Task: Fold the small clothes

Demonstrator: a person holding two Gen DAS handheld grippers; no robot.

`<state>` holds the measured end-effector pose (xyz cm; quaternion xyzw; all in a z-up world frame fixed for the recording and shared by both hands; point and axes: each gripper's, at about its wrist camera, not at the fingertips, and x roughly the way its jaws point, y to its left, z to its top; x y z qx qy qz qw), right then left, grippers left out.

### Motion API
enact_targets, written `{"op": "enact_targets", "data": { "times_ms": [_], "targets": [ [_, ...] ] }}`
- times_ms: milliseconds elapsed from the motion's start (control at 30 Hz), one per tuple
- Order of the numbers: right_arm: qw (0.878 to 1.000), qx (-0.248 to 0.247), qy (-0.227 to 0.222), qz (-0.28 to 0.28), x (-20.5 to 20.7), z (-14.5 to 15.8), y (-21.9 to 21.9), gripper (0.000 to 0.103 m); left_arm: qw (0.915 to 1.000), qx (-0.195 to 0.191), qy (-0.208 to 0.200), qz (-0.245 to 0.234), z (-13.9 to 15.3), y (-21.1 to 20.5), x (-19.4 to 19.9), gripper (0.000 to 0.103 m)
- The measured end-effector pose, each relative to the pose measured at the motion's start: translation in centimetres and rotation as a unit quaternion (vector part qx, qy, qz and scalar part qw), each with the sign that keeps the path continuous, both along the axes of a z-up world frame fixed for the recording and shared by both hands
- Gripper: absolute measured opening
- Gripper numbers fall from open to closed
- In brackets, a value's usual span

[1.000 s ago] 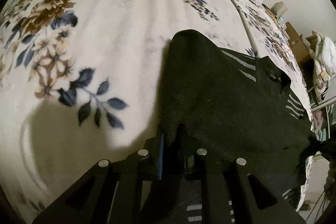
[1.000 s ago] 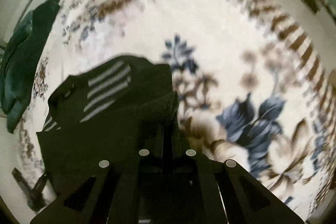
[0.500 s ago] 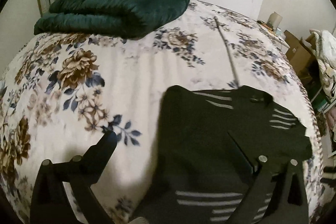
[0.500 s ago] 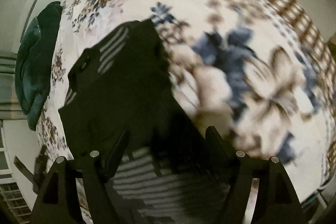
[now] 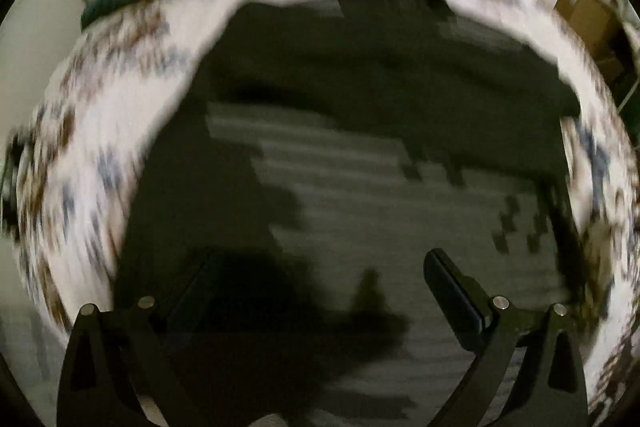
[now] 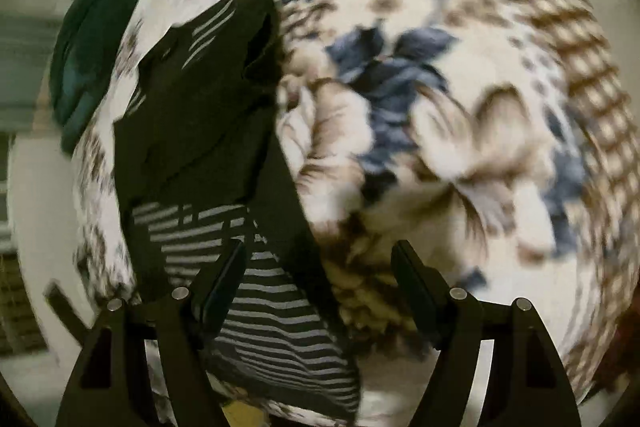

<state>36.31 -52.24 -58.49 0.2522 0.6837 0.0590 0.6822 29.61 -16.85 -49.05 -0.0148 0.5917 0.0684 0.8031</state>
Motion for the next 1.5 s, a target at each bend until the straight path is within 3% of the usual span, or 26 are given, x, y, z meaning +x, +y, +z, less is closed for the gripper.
{"op": "enact_targets", "data": {
  "times_ms": [167,233,367,400,500,567,600,667,700,733,867,1000,1067,1200,1267,1333,1400,1500],
  "targets": [
    [0.997,0.040,0.006,0.061,3.6,-1.9,-1.6,0.075,0.9984,-0.030,0.047,0.011,-2.0,-7.9,-6.2,0.103],
    [0.995,0.052,0.011,0.084,4.6,-3.0,-2.0,0.068,0.9980,-0.030,0.056,-0.005,-2.6,-11.0,-8.4,0.103],
    [0.987,0.096,0.044,0.118,5.9,-6.2,-1.6,0.065,0.9949,-0.052,0.070,-0.050,-4.5,-15.8,-11.5,0.103],
    [0.985,0.106,0.048,0.126,6.3,-7.0,-1.2,0.065,0.9931,-0.056,0.077,-0.068,-5.3,-17.0,-12.0,0.099],
    [0.979,0.144,0.060,0.129,7.4,-9.3,0.1,0.065,0.9897,-0.046,0.088,-0.102,-7.0,-19.4,-12.4,0.073],
    [0.976,0.165,0.067,0.125,8.1,-10.6,1.2,0.065,0.9903,-0.028,0.079,-0.110,-7.3,-20.0,-12.3,0.067],
    [0.975,0.172,0.069,0.124,8.5,-11.3,1.9,0.064,0.9911,-0.024,0.072,-0.109,-7.3,-20.0,-12.1,0.057],
    [0.974,0.177,0.063,0.128,8.9,-11.8,3.2,0.053,0.9928,-0.019,0.062,-0.101,-7.0,-19.7,-11.9,0.037],
    [0.973,0.174,0.057,0.138,9.0,-11.9,4.0,0.023,0.9937,-0.017,0.054,-0.097,-6.7,-19.4,-11.9,0.024],
    [0.973,0.172,0.053,0.147,9.0,-12.0,4.7,0.003,0.9941,-0.018,0.051,-0.094,-6.4,-19.3,-11.9,0.011],
    [0.979,0.123,0.022,0.160,8.2,-11.0,5.4,0.002,0.9951,-0.021,0.038,-0.089,-5.1,-18.3,-11.3,0.007],
    [0.989,0.083,0.005,0.122,7.4,-8.9,1.4,0.001,0.9950,-0.028,0.029,-0.091,-4.0,-18.0,-11.5,0.007],
    [0.989,0.080,0.004,0.123,7.1,-8.8,0.5,0.001,0.9952,-0.032,0.029,-0.088,-3.6,-18.1,-11.5,0.007],
    [0.980,0.082,0.031,0.178,8.5,-9.1,2.1,0.003,0.9951,-0.038,0.035,-0.084,-3.6,-17.8,-11.4,0.007],
    [0.980,0.090,0.035,0.173,9.9,-8.8,1.8,0.013,0.9948,-0.046,0.040,-0.081,-4.0,-17.5,-11.5,0.007],
    [0.986,0.087,0.014,0.141,11.7,-7.9,0.0,0.043,0.9945,-0.058,0.047,-0.074,-4.5,-17.1,-11.1,0.008],
    [0.990,0.116,0.002,0.080,13.8,-7.6,-2.7,0.057,0.9935,-0.073,0.055,-0.069,-5.1,-16.7,-10.5,0.013],
    [0.987,0.162,-0.012,0.010,17.2,-8.1,-5.1,0.057,0.9916,-0.086,0.061,-0.074,-6.4,-16.1,-10.7,0.032]
  ]
}}
